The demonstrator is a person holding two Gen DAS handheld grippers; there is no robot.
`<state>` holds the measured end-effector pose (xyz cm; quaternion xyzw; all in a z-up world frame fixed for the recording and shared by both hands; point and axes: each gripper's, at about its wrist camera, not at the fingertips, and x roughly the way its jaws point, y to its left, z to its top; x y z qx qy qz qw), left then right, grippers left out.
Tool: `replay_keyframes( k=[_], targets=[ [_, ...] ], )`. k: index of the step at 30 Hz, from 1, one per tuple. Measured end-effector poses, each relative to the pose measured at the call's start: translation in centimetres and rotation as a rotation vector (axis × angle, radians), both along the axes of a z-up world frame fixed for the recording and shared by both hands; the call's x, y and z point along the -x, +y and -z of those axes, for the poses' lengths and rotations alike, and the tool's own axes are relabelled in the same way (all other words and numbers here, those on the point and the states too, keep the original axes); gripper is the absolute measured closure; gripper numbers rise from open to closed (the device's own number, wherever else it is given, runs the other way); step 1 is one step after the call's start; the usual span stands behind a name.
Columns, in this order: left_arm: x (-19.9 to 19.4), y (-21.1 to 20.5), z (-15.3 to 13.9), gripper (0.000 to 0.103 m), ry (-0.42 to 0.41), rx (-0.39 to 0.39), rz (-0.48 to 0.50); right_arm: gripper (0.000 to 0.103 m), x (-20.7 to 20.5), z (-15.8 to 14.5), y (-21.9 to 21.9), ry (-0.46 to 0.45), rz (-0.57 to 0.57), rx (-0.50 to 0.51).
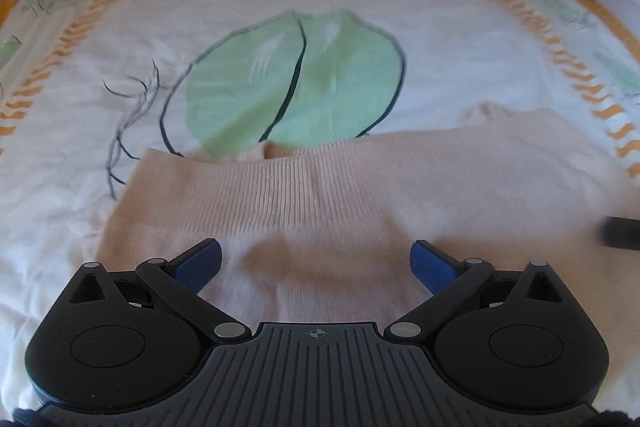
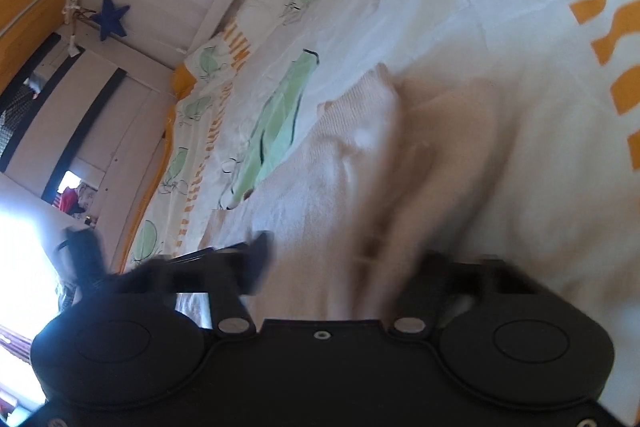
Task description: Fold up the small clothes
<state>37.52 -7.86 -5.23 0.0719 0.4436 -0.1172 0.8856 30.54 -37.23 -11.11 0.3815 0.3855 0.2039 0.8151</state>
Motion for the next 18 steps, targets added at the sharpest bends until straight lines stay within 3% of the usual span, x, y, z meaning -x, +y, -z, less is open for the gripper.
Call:
replay_keyframes(
  k=[3, 8, 11, 14, 18],
  targets=[
    [2.4, 0.3, 0.0, 0.001, 0.005, 0.019, 0.052, 0.057, 0.1, -0.6, 0.7, -0.008, 0.009, 0.075],
    [3.0, 0.4, 2.4, 0.000, 0.036, 0.026, 0.088, 0.070, 1.3, -1.7, 1.1, -0.022, 0.056, 0.107],
    [3.0, 1.7, 1.0, 0.001, 0.036, 0.076, 0.079, 0.072, 1.8, -2.8, 1.9, -0.042, 0.059, 0.150],
    [3.6, 4.5, -1.2, 0.001, -0.023, 0.094, 0.058, 0.072, 1.6, -4.3, 3.1, -0.053, 0.063, 0.160],
    [3.5, 9.8, -3.1, 0.001, -0.062, 0.124, -0.031, 0.072, 0.5, -7.2, 6.4, -0.094, 0.031, 0.169]
  ],
)
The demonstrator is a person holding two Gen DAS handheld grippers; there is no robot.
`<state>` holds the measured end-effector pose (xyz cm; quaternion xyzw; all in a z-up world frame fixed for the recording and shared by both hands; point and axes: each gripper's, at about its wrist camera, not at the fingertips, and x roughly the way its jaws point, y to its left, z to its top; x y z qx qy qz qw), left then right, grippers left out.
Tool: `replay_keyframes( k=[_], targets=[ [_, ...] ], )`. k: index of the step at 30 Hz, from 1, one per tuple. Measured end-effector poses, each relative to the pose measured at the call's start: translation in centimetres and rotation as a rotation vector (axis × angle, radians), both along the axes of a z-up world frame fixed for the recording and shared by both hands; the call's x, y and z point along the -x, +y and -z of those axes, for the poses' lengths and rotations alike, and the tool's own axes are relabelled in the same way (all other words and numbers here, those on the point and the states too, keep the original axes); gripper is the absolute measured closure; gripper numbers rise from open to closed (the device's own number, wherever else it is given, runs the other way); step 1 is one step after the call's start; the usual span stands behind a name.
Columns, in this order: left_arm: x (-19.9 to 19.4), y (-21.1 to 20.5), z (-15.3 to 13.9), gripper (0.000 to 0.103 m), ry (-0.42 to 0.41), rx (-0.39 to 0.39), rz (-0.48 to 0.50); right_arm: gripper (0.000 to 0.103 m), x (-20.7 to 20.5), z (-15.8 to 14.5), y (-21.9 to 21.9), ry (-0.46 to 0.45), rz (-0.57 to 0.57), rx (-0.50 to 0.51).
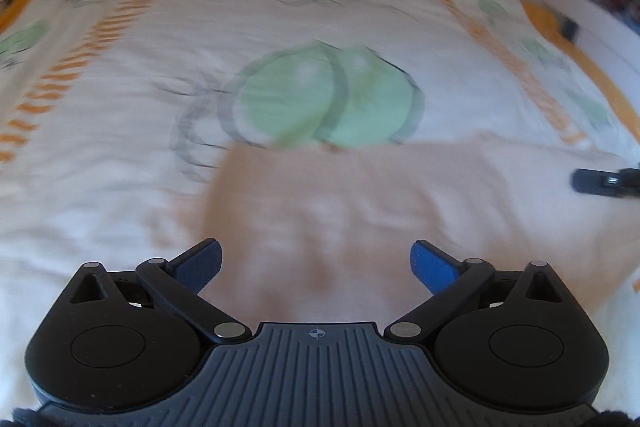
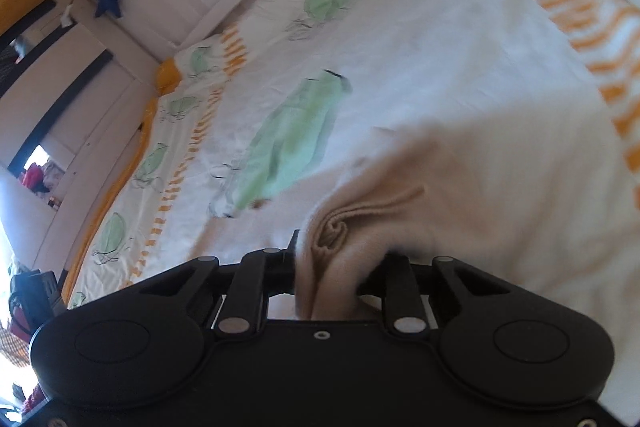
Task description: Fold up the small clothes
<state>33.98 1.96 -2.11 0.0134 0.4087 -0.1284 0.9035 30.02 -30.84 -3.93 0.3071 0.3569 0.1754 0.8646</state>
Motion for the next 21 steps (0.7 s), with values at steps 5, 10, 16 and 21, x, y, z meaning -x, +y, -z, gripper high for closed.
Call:
replay_keyframes(
  k=[5, 10, 16, 21],
  targets=[
    [-0.8, 6.0, -0.8, 0.001, 0.016, 0.052, -0.134, 0.072, -1.9, -3.0, 6.5, -0.027, -0.095, -0.025],
    [-0.7, 9.4, -1.5, 0.001, 0.006, 0.083, -0.207, 0.073, -3.6, -2.5, 13.9, -0.001, -0.177, -0.004],
    [-0.6, 11.7, -1.2, 0.001, 0.023, 0.140, -0.255, 0.066, -3.8, 0.5, 21.5, 0.035, -0.234, 0.179],
    [-0.6, 12.0, -1.8, 0.001, 0.002, 0.169, -0.258, 0.033, -1.8, 0.4, 23.0, -0.057, -0.306, 0.217]
  ],
)
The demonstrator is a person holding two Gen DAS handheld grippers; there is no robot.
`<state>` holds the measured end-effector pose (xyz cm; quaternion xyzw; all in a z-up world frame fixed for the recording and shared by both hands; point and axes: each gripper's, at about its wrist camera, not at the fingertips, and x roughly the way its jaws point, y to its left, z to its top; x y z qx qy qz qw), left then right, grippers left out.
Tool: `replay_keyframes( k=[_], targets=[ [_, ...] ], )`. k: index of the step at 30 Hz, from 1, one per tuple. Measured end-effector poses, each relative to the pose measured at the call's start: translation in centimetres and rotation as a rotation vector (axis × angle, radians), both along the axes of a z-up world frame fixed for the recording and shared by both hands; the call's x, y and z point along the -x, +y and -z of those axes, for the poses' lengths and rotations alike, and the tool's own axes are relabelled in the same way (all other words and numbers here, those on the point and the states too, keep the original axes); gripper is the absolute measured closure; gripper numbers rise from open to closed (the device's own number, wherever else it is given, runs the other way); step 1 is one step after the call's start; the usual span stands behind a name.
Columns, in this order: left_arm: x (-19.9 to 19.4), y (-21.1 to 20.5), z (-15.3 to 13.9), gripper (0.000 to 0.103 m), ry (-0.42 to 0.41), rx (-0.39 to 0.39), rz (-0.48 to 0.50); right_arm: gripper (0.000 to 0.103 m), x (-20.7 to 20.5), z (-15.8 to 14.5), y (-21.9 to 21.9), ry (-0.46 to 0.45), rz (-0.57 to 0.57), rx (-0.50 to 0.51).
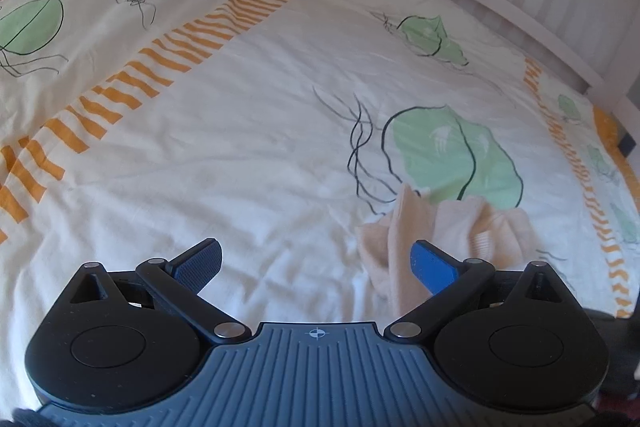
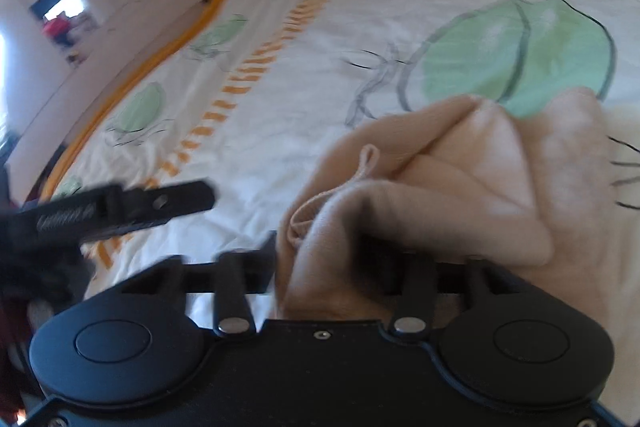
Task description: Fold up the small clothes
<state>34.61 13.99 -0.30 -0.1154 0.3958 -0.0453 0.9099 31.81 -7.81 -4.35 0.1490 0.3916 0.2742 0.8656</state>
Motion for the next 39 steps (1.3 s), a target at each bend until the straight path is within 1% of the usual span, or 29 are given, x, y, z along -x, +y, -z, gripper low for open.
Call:
replay_keyframes(
  k=[5, 9, 12, 15, 18, 20, 23, 27, 30, 32, 34, 37, 39],
  targets=[
    [-0.1, 0.0, -0.3, 0.001, -0.018, -0.009, -0.006, 0.027, 2.2, -2.6, -0.1, -0.173, -0.067, 0.011],
    [-0.1, 0.2, -0.4, 0.001, -0.025, 0.000, -0.021, 0.027, 1.9, -4.2, 0.0, -0.212, -0.079, -0.029],
    [0.1, 0.6, -0.6, 0.001, -0.032, 0.001, -0.036, 0.027, 1.8, -4.2, -0.8, -0.204, -0.032, -0.051],
    [0.1, 0.6, -0.7, 0.001, -0.035, -0.012, -0.031, 0.027, 2.3, -3.5, -2.7, -0.192, 0.046, -0.025],
    [0.2, 0.1, -1.1, 0.001, -0.044, -0.015, -0.007, 0.027, 2.7, -2.1, -4.5, -0.137, 0.101, 0.004],
    [0.7, -0.6, -1.4, 0.001, -0.054, -0.011, 0.026, 0.027, 2.6, -1.3, -5.0, -0.110, 0.110, 0.037],
    [1.5, -2.4, -1.4, 0.001, -0.049, -0.027, 0.131, 0.027, 1.7, -0.3, -4.8, -0.106, 0.091, 0.130],
    [2.3, -4.6, 0.3, 0.001, 0.004, -0.066, 0.252, 0.027, -0.2, 0.4, -3.0, -0.144, 0.031, 0.275],
    [2.8, -5.5, 2.1, 0.001, 0.058, -0.115, 0.311, 0.027, -2.9, 0.3, -1.3, -0.164, -0.008, 0.313],
    [3.0, -5.7, 3.3, 0.001, 0.101, -0.164, 0.332, 0.027, -4.9, 0.1, -0.1, -0.167, -0.018, 0.307],
    [3.0, -5.3, 4.5, 0.001, 0.152, -0.189, 0.341, 0.027, -6.9, 0.0, 0.5, -0.164, -0.006, 0.281],
    [2.8, -3.7, 5.9, 0.000, 0.215, -0.160, 0.316, 0.027, -8.5, -0.4, 0.2, -0.149, 0.028, 0.210],
    [2.7, -3.0, 6.3, 0.000, 0.236, -0.147, 0.309, 0.027, -8.1, -0.9, -0.7, -0.152, 0.048, 0.170]
  ],
)
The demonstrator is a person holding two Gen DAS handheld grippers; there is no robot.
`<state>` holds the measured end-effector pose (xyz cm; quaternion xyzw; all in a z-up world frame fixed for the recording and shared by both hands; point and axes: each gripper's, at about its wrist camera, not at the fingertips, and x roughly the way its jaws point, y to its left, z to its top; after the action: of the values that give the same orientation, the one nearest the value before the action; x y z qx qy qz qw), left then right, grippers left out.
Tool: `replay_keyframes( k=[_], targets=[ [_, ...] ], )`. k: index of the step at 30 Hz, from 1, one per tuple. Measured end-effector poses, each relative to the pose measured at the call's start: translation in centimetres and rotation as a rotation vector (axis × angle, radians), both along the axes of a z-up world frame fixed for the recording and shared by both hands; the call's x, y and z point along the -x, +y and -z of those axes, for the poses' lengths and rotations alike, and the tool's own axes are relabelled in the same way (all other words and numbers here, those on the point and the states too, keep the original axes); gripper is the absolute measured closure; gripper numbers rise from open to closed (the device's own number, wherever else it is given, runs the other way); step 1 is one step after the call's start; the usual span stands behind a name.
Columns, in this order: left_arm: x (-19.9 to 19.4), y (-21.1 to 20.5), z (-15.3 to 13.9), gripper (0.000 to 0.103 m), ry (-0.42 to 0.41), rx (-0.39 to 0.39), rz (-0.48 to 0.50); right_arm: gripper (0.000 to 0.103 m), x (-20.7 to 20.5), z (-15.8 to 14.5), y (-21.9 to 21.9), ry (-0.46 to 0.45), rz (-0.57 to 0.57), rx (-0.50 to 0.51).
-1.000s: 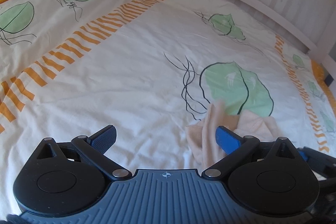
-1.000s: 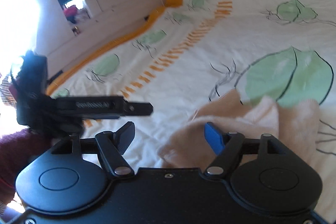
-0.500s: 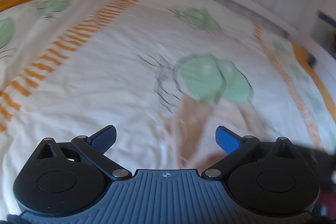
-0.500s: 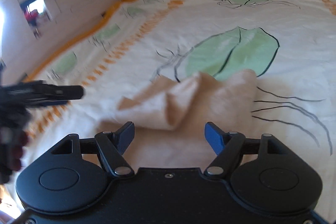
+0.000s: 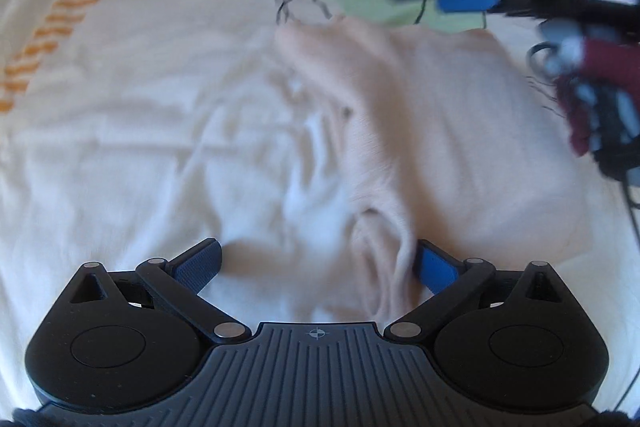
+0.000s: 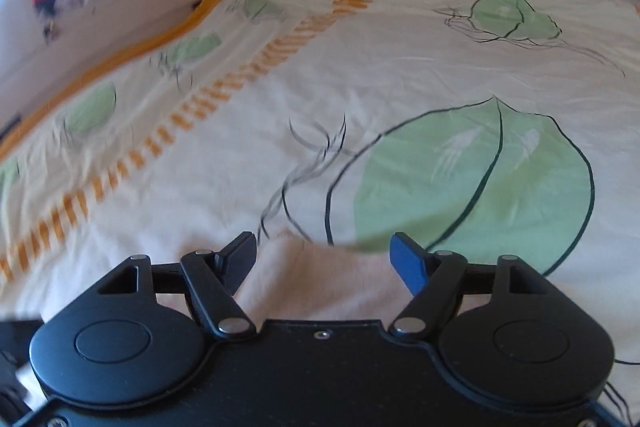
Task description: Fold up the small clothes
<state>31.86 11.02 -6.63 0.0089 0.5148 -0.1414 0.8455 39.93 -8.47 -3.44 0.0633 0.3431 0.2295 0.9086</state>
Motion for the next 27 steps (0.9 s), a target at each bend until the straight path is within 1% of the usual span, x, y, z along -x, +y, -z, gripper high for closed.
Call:
replay_keyframes(
  k=[3, 5, 8, 10, 11, 12, 13, 14, 15, 17, 18, 19, 21, 22, 25, 27],
  targets=[
    [0.0, 0.3, 0.0, 0.000, 0.007, 0.001, 0.008, 0.026, 2.1, -0.6, -1.6, -0.011, 0.011, -0.020],
    [-0.1, 0.4, -0.2, 0.000, 0.006, -0.001, 0.012, 0.024, 4.3, -0.4, -2.1, -0.019, -0.002, 0.018],
    [-0.2, 1.0, -0.3, 0.001, 0.013, 0.028, -0.014, 0.022, 8.8, 0.8, -2.2, -0.071, -0.040, 0.149],
    [-0.4, 1.7, -0.6, 0.001, 0.008, 0.058, -0.048, 0.021, 11.8, 2.1, -1.7, -0.104, -0.069, 0.256],
    [-0.8, 2.0, -0.9, 0.001, 0.002, 0.076, -0.072, 0.018, 13.3, 2.8, -1.3, -0.119, -0.085, 0.309],
    [-1.0, 2.4, -1.0, 0.001, -0.006, 0.098, -0.097, 0.016, 14.7, 3.6, -0.8, -0.137, -0.104, 0.357],
    [-1.2, 2.8, -1.1, 0.001, -0.015, 0.130, -0.127, 0.013, 16.0, 4.3, -0.5, -0.162, -0.119, 0.402],
    [-1.1, 3.2, -1.3, 0.001, -0.026, 0.173, -0.156, 0.012, 17.2, 4.6, -0.3, -0.193, -0.130, 0.429],
    [-1.2, 3.6, -1.5, 0.001, -0.038, 0.218, -0.187, 0.011, 18.0, 4.5, -0.3, -0.203, -0.138, 0.424],
    [-1.1, 4.2, -2.2, 0.000, -0.078, 0.297, -0.228, 0.012, 18.2, 3.7, -1.0, -0.161, -0.163, 0.347],
    [-1.1, 4.3, -2.5, 0.000, -0.099, 0.324, -0.227, 0.012, 18.1, 3.1, -1.7, -0.153, -0.158, 0.300],
    [-1.1, 4.3, -2.9, 0.000, -0.114, 0.340, -0.215, 0.012, 17.8, 2.3, -2.4, -0.160, -0.130, 0.262],
    [-1.0, 3.6, -3.2, 0.000, -0.125, 0.349, -0.165, 0.009, 16.9, 0.9, -4.3, -0.168, -0.061, 0.179],
    [-0.8, 3.1, -3.1, 0.000, -0.116, 0.344, -0.134, 0.002, 16.1, 0.2, -5.5, -0.158, -0.025, 0.126],
    [-0.8, 1.2, -1.5, 0.000, -0.035, 0.300, -0.082, 0.000, 13.0, -0.2, -9.0, -0.063, 0.049, -0.033],
    [-1.0, 0.7, -0.3, 0.000, 0.016, 0.298, -0.065, 0.000, 10.7, 0.4, -10.6, 0.011, 0.067, -0.127]
  ],
)
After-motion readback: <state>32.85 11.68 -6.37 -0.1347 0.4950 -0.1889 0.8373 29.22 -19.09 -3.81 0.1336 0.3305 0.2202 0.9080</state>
